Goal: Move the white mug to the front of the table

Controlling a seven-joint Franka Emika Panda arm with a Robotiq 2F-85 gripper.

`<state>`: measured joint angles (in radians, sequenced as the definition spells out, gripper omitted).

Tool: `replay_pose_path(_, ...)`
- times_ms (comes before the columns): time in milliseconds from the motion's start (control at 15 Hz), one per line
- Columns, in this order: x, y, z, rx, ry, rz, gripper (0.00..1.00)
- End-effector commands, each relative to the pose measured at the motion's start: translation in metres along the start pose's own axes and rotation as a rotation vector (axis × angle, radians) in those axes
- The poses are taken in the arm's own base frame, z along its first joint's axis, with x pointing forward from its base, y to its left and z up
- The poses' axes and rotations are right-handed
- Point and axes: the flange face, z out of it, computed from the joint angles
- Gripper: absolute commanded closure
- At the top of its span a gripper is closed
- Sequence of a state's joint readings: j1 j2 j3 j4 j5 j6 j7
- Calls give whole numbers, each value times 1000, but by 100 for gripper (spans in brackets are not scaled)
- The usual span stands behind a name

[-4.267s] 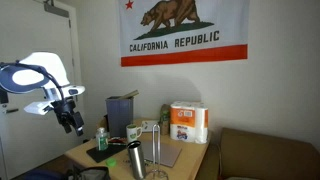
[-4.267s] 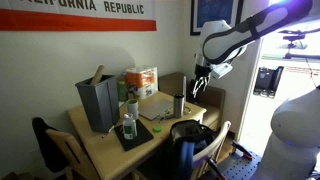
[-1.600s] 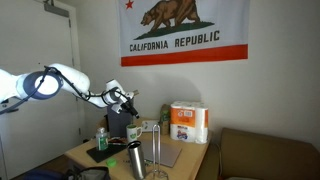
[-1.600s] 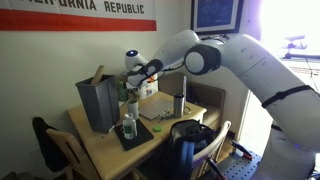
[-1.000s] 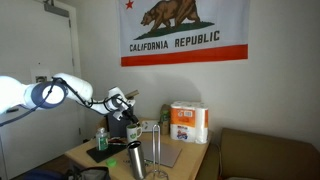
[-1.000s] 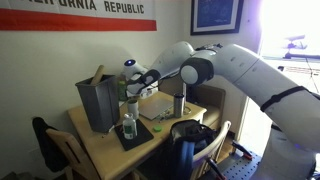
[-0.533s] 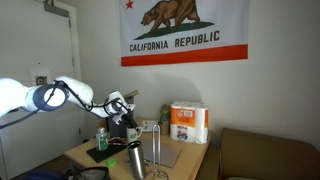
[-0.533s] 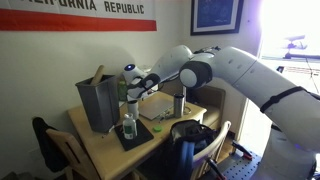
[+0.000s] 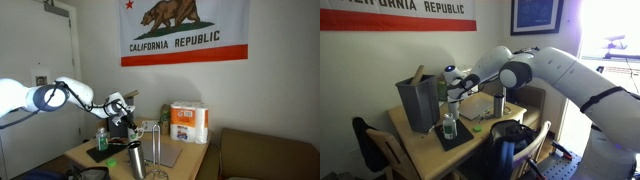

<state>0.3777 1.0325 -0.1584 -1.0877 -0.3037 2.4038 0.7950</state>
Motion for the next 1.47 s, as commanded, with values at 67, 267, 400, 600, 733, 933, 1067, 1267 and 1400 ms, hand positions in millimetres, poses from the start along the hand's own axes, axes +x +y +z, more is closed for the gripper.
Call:
replay_pose_path(67,-4,4,-10,-18,-52,54,96)
replay_pose_path(267,3,4,-34,-14,-37,60,92)
replay_pose_path(400,9,5,-60,-7,-10,55,93)
replay_pose_path(600,13,8,-104,-2,24,35,93)
replay_pose_path(733,14,16,-133,-10,39,24,93)
replay_pose_path(933,1,32,-170,-36,10,-14,93)
replay_pose_path(1067,-16,43,-184,-73,-26,-35,93)
replay_pose_path(1267,-53,55,-190,-101,-93,-83,93)
replay_pose_path(1400,-82,61,-187,-98,-121,-108,93)
